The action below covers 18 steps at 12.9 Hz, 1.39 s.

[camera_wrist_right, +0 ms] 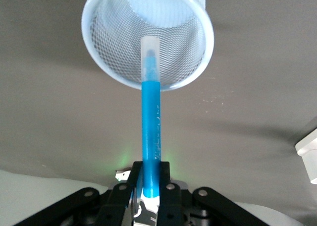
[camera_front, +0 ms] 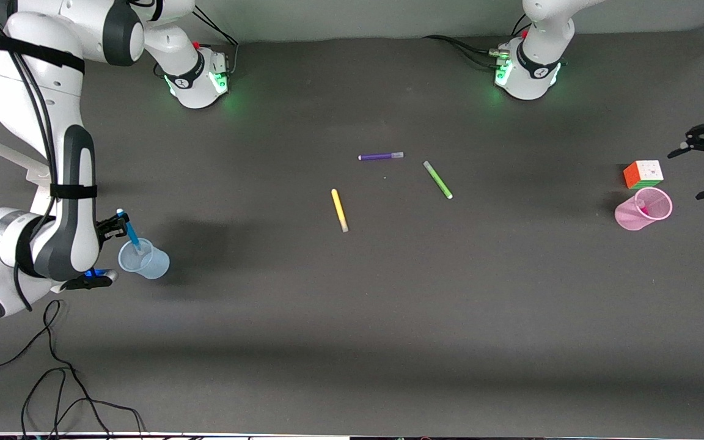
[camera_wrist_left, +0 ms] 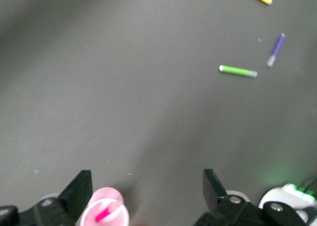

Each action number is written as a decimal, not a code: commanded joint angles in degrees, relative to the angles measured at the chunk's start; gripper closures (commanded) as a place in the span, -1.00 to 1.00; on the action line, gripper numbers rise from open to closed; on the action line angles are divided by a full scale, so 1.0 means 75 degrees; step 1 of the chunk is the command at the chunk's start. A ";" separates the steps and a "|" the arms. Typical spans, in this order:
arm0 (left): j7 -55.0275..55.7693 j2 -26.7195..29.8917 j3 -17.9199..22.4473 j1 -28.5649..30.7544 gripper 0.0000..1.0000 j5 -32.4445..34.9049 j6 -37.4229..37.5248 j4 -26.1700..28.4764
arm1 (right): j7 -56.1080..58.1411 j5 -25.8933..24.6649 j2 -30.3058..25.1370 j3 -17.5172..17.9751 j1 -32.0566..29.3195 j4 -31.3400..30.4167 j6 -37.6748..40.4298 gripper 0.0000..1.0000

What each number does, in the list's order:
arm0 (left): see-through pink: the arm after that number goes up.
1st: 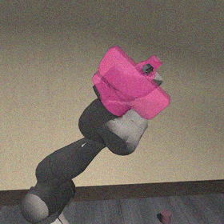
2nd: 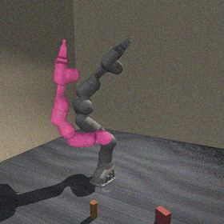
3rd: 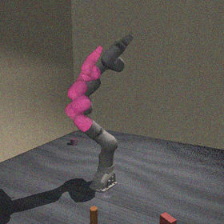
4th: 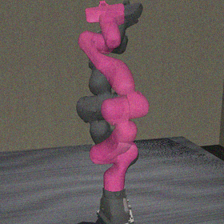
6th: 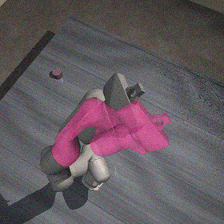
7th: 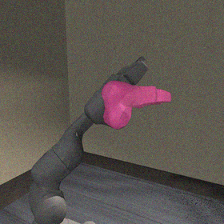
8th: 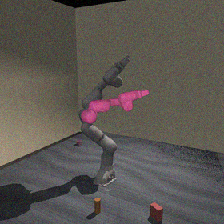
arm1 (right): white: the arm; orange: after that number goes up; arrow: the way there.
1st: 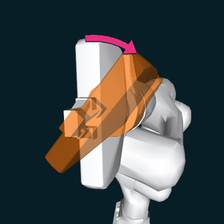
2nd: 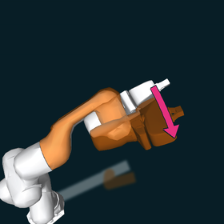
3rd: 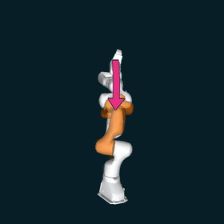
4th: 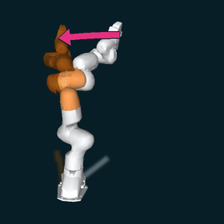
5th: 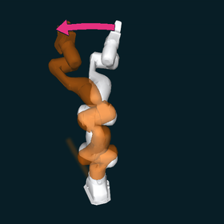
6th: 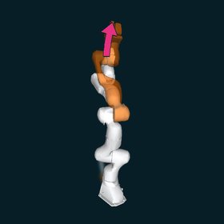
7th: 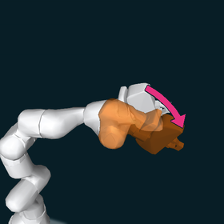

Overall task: Place pink and blue markers in matching cups
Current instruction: 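Open the right gripper to drop the blue marker into the clear cup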

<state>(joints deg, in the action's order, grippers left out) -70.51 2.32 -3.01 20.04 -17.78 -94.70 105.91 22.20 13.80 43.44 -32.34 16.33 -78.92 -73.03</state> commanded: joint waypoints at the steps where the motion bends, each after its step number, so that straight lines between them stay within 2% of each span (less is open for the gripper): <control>1: 0.1755 0.0159 -0.0451 -0.0398 -0.98 0.0378 -0.0100 -0.0035 | 0.0168 0.0187 0.0243 0.0059 -0.0150 0.0468 0.0245 1.00; 5: 0.4108 0.0159 -0.1645 -0.0410 -0.98 0.0764 -0.0451 -0.0164 | 0.0157 0.0187 0.0454 0.0059 -0.0186 0.0714 0.0222 0.97; 6: 0.4939 0.0147 -0.2020 -0.0410 -0.98 0.1067 -0.0533 -0.0257 | 0.0145 0.0187 0.0477 0.0059 -0.0186 0.0761 0.0210 0.72; 7: 0.5818 0.0136 -0.2325 -0.0421 -0.98 0.1383 -0.0557 -0.0362 | 0.0098 0.0175 0.0524 0.0059 -0.0186 0.0796 0.0222 -0.34; 8: 0.6650 0.0124 -0.2607 -0.0422 -0.98 0.1595 -0.0534 -0.0410 | 0.0075 0.0175 0.0536 0.0059 -0.0186 0.0808 0.0222 -0.99; 10: 0.8082 0.0101 -0.2925 -0.0422 -0.98 0.1843 -0.0289 -0.0609 | 0.0086 0.0164 0.0501 0.0059 -0.0186 0.0936 0.0222 -0.99; 13: 0.8660 0.0030 -0.2973 -0.0584 -0.98 0.2299 0.0390 -0.1019 | 0.0086 0.0105 0.0279 0.0047 -0.0174 0.1322 0.0257 -0.99; 15: 0.9340 0.0019 -0.2985 -0.1192 -0.98 0.3059 0.0497 -0.1043 | 0.0075 0.0070 -0.0176 -0.0011 -0.0116 0.1488 0.0257 -0.99; 18: 0.9460 -0.0063 -0.2973 -0.1301 -0.98 0.3016 0.0533 -0.1125 | -0.0250 0.0081 -0.0961 -0.0128 -0.0104 0.1465 0.0187 -0.99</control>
<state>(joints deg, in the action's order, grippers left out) -0.88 2.98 -25.85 11.07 3.84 -91.94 99.14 22.05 13.82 40.69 -32.85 15.70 -67.19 -72.07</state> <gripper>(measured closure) 0.004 0.000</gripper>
